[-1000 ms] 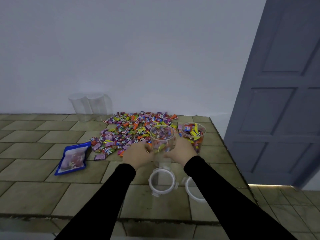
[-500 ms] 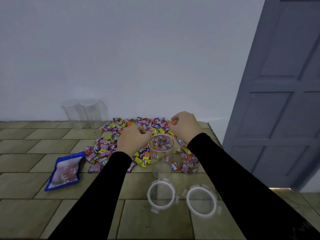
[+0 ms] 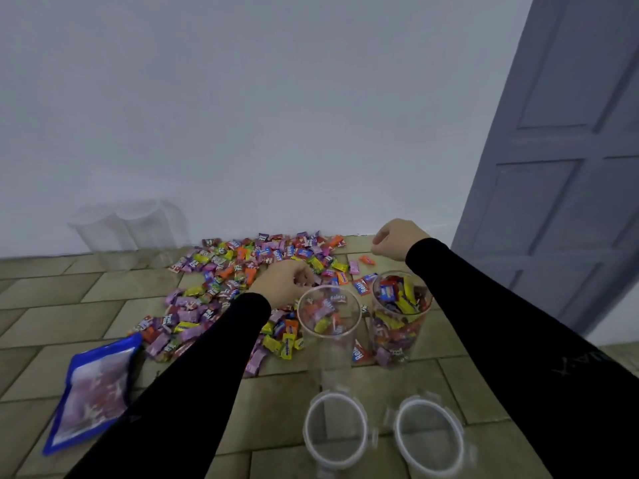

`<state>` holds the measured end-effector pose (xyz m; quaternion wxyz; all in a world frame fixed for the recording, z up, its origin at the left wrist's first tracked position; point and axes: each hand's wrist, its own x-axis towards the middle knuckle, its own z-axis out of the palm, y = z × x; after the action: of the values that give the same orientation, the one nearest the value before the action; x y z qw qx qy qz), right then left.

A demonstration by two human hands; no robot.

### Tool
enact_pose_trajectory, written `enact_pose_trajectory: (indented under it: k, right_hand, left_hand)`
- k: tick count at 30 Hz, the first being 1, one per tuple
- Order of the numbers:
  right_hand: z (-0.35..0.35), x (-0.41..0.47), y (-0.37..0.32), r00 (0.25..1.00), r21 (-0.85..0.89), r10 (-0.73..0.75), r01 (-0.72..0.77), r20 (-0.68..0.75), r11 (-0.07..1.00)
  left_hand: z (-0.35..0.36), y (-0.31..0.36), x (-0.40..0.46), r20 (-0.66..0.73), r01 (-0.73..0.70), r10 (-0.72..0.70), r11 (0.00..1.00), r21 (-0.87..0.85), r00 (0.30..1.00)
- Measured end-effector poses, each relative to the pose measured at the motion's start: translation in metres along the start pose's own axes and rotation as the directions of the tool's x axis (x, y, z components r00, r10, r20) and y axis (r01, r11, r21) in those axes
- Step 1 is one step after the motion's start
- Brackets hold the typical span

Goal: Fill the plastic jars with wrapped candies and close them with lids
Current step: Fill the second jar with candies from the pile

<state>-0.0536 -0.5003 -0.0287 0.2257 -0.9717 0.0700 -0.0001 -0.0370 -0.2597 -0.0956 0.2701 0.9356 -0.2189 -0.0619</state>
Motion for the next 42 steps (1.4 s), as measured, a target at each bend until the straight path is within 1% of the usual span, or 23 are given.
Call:
enact_pose_trajectory:
  k: [3, 6, 9, 11, 15, 17, 19, 20, 23, 25, 27, 30, 32, 35, 37, 39, 42]
  right_hand:
    - [0.000, 0.012, 0.021, 0.994, 0.024, 0.024, -0.027, 0.108, 0.999]
    - [0.005, 0.021, 0.036, 0.977, -0.004, 0.000, 0.001, 0.214, 1.000]
    - [0.019, 0.032, 0.047, 0.957, -0.053, -0.006, 0.023, 0.290, 0.998]
    - [0.030, 0.038, 0.053, 0.950, -0.028, -0.031, 0.042, 0.311, 0.999]
    - [0.057, 0.054, 0.063, 0.924, -0.044, -0.160, 0.186, 0.348, 0.981]
    - [0.070, 0.059, 0.066, 0.915, -0.081, -0.194, 0.236, 0.353, 0.968]
    - [0.087, 0.068, 0.074, 0.910, -0.085, -0.192, 0.238, 0.367, 0.968]
    - [0.093, 0.072, 0.077, 0.900, -0.107, -0.224, 0.282, 0.373, 0.953]
    - [0.101, 0.077, 0.077, 0.904, -0.105, -0.261, 0.312, 0.339, 0.944]
    - [0.105, 0.080, 0.075, 0.867, -0.155, -0.253, 0.347, 0.429, 0.925]
    - [0.106, 0.082, 0.075, 0.852, -0.131, -0.233, 0.328, 0.468, 0.936]
    - [0.114, 0.089, 0.077, 0.857, -0.077, -0.272, 0.337, 0.439, 0.938]
    - [0.120, 0.091, 0.079, 0.877, -0.097, -0.313, 0.370, 0.365, 0.924]
    - [0.128, 0.090, 0.084, 0.914, -0.166, -0.325, 0.370, 0.243, 0.914]
    - [0.134, 0.086, 0.084, 0.915, -0.181, -0.316, 0.365, 0.253, 0.913]
    - [0.141, 0.086, 0.083, 0.917, -0.205, -0.289, 0.350, 0.274, 0.914]
    - [0.145, 0.090, 0.081, 0.938, -0.240, -0.253, 0.309, 0.238, 0.920]
  left_hand:
    - [0.013, -0.001, 0.010, 0.056, -0.055, 0.055, 0.998, -0.008, 0.997]
    - [0.027, -0.007, 0.026, 0.109, -0.127, 0.117, 0.989, 0.082, 0.987]
    - [0.039, -0.008, 0.037, 0.188, -0.118, 0.082, 0.975, 0.188, 0.979]
    - [0.045, -0.003, 0.038, 0.224, -0.104, 0.050, 0.966, 0.235, 0.973]
    - [0.061, 0.002, 0.041, 0.262, -0.132, 0.040, 0.929, 0.345, 0.964]
    - [0.070, 0.002, 0.042, 0.271, -0.150, 0.052, 0.923, 0.355, 0.961]
    - [0.076, 0.003, 0.044, 0.293, -0.173, 0.067, 0.920, 0.351, 0.954]
    - [0.078, 0.003, 0.045, 0.305, -0.178, 0.069, 0.922, 0.344, 0.950]
    - [0.081, -0.001, 0.052, 0.290, -0.154, 0.062, 0.940, 0.304, 0.955]
    - [0.080, -0.005, 0.055, 0.261, -0.127, 0.052, 0.952, 0.279, 0.964]
    - [0.079, -0.011, 0.057, 0.228, -0.083, 0.027, 0.968, 0.237, 0.973]
    - [0.073, -0.019, 0.061, 0.173, -0.029, 0.003, 0.988, 0.150, 0.985]
    - [0.072, -0.022, 0.062, 0.131, -0.045, 0.024, 0.986, 0.160, 0.991]
    - [0.081, -0.019, 0.064, 0.127, -0.082, 0.054, 0.970, 0.230, 0.990]
    - [0.092, -0.019, 0.066, 0.152, -0.091, 0.042, 0.938, 0.333, 0.988]
    - [0.099, -0.020, 0.069, 0.151, -0.046, -0.017, 0.914, 0.403, 0.988]
    - [0.098, -0.018, 0.074, 0.073, 0.039, -0.076, 0.909, 0.415, 0.994]
